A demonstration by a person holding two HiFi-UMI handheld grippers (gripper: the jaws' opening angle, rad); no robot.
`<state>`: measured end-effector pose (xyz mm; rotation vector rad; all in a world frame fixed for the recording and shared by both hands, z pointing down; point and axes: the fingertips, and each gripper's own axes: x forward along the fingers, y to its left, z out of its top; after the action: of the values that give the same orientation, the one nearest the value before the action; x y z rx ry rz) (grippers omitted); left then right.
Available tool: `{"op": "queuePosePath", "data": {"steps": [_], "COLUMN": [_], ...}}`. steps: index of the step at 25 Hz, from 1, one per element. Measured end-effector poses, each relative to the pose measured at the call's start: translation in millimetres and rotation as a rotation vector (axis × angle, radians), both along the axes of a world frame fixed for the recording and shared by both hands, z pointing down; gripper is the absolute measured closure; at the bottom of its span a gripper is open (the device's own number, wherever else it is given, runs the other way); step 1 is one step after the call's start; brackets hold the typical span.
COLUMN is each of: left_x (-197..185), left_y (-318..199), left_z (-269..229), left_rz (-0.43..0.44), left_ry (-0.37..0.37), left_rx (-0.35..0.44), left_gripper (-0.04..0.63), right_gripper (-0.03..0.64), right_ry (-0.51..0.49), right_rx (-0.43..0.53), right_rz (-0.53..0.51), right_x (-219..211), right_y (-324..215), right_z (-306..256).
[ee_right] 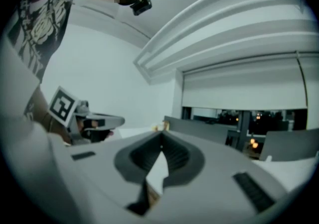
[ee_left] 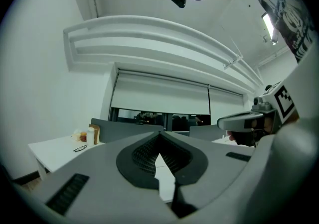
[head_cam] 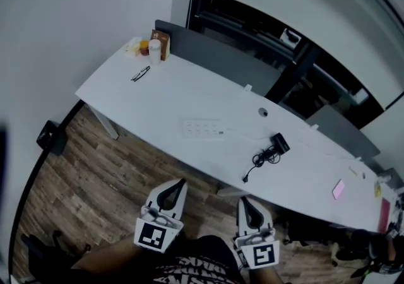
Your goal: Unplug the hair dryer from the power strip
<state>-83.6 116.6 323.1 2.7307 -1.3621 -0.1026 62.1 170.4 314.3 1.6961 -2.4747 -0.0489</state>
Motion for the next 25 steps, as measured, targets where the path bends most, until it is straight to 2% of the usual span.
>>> {"op": "queuePosePath", "data": {"steps": [3, 8, 10, 14, 18, 22, 25], "left_x": [11.0, 12.5, 16.9, 22.4, 30.6, 41.1, 46.7], "left_y": [-4.7, -23.9, -23.4, -27.7, -38.9, -51.5, -63.5], "left_z": [2.9, 20.1, 23.3, 41.0, 60.3, 72.5, 77.5], "left_rz": [0.045, -0.002, 0.002, 0.014, 0.011, 0.009, 0.001], "left_ry": [-0.013, 0.019, 0.004, -0.042, -0.071, -0.093, -0.112], "left_rx": [0.012, -0.06, -0.065, -0.11, -0.147, -0.166, -0.175], "left_gripper": [0.569, 0.568, 0.568, 0.568, 0.568, 0.568, 0.568], "right_gripper": [0.589, 0.589, 0.589, 0.589, 0.589, 0.589, 0.589], "right_ry": [0.003, -0.051, -0.062, -0.068, -0.076, -0.059, -0.007], "right_rx": [0.005, -0.012, -0.024, -0.107, -0.141, -0.212, -0.268], "right_rz": [0.037, 0.11, 0.126, 0.141, 0.143, 0.146, 0.135], "right_x": [17.4, 33.5, 43.9, 57.4, 66.8, 79.7, 93.7], "right_y": [-9.7, -15.4, -11.7, -11.7, -26.6, -47.3, -64.2], "right_z": [1.1, 11.6, 23.6, 53.3, 72.0, 99.1, 122.8]}}
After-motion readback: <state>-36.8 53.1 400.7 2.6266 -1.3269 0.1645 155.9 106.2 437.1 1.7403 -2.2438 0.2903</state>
